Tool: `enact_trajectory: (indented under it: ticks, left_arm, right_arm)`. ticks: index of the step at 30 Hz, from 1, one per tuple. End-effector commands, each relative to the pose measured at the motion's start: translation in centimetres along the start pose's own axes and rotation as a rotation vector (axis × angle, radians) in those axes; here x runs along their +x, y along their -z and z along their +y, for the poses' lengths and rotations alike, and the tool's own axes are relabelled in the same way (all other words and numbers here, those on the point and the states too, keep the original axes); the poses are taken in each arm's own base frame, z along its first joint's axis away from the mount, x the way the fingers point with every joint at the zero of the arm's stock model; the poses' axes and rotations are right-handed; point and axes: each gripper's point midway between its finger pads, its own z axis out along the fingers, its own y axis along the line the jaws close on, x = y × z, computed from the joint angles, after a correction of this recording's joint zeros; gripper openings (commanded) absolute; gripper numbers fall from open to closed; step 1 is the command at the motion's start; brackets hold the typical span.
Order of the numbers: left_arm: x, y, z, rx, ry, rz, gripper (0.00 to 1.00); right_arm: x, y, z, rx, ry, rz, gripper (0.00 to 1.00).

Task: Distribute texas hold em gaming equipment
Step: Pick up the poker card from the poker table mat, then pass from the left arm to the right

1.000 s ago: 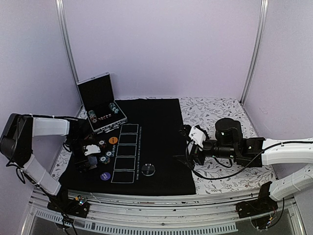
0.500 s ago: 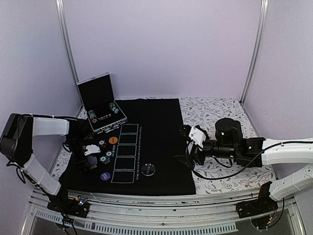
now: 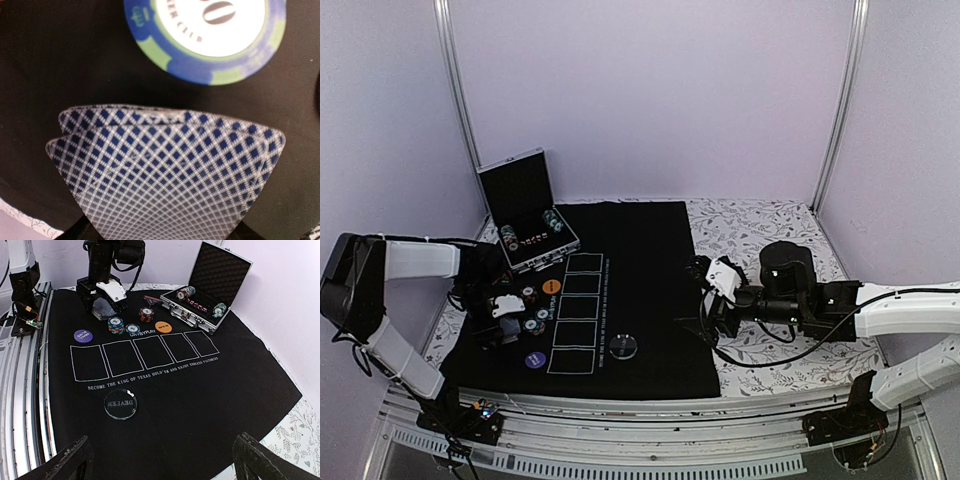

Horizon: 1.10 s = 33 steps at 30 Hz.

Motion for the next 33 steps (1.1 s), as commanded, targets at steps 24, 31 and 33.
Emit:
enact_trajectory:
  ticks: [24,31,33]
  left_arm:
    - [-6.1,12.4,3.2,-0.280,-0.070,-0.144,0.57]
    - [-15.0,16.0,-1.3,-0.266,-0.257,-0.253,0.57]
    - [-17.2,16.5,-3.2,-0.255,-0.320,-0.278,0.57]
  right_arm:
    - [-2.4,3.5,-7.5,0.143,-0.273,-0.158,0.99]
    - [-3.2,3.4,-8.7,0.099,-0.510,-0.177,0.99]
    - [-3.3,2.9,-8.2,0.056,-0.571,-0.177,0.99]
